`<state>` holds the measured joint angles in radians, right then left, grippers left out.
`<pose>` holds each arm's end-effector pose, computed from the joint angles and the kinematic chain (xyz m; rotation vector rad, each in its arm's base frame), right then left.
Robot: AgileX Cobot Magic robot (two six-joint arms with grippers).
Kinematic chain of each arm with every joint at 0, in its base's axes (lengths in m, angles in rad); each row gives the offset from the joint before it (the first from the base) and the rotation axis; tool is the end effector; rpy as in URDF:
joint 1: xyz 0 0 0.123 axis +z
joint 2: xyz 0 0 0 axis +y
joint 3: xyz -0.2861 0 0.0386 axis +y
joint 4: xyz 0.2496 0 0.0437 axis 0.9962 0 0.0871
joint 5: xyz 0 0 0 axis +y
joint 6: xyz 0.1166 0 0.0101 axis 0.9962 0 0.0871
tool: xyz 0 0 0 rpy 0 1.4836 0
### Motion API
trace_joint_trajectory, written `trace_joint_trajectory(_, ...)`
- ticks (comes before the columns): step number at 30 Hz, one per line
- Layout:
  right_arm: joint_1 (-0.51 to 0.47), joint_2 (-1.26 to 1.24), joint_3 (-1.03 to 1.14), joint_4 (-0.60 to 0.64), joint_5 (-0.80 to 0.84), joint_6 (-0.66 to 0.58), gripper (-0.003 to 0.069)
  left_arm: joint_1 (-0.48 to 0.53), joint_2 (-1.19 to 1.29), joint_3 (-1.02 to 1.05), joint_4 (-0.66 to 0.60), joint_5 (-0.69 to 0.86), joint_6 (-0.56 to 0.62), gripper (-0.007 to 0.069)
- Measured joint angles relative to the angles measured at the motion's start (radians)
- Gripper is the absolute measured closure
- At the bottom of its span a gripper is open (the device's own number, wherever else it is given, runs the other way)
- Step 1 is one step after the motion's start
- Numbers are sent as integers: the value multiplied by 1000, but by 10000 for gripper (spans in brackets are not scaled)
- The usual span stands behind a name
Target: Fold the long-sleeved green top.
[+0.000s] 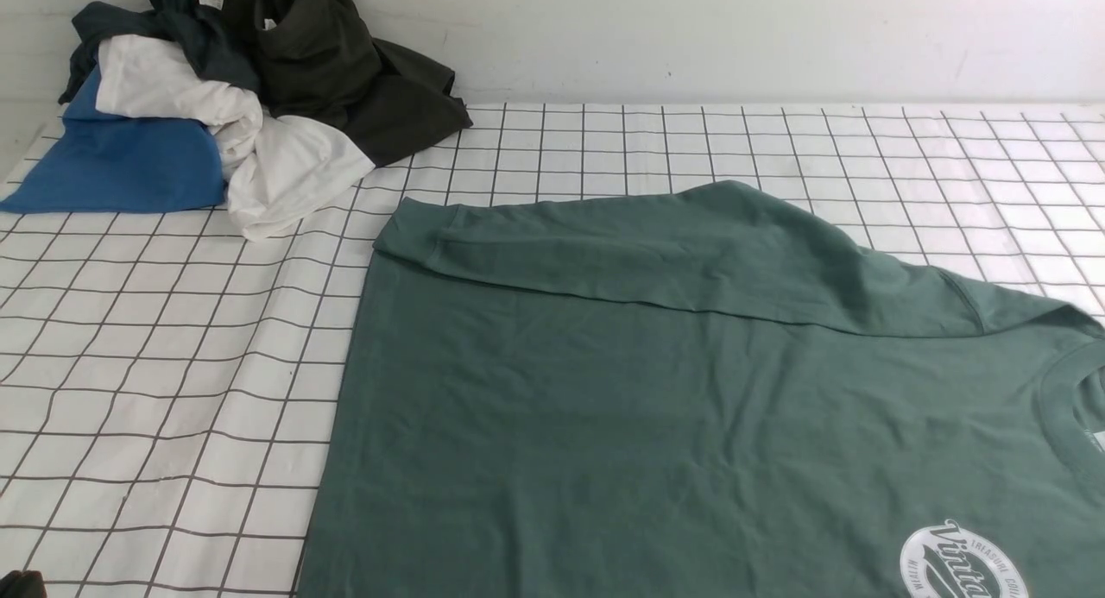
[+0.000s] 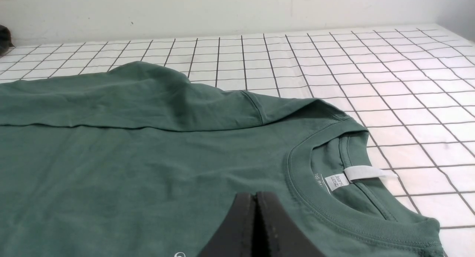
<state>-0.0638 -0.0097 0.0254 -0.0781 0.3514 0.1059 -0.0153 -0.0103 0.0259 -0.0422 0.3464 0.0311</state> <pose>0.0759 -0.0080 0.1663 0.1078 1.8467 -0.0466 0.0764 -0.0028 0.1666 0.0162 1.8453 -0.0299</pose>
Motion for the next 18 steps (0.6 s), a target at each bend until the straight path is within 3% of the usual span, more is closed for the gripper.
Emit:
trace_joint_trajectory(13,0,0,0,0,0,0,673,0,0,0,-1,0,2,631)
trace_joint_trajectory(18,0,0,0,39,0,14,673,0,0,0,-91,-1,-15,631)
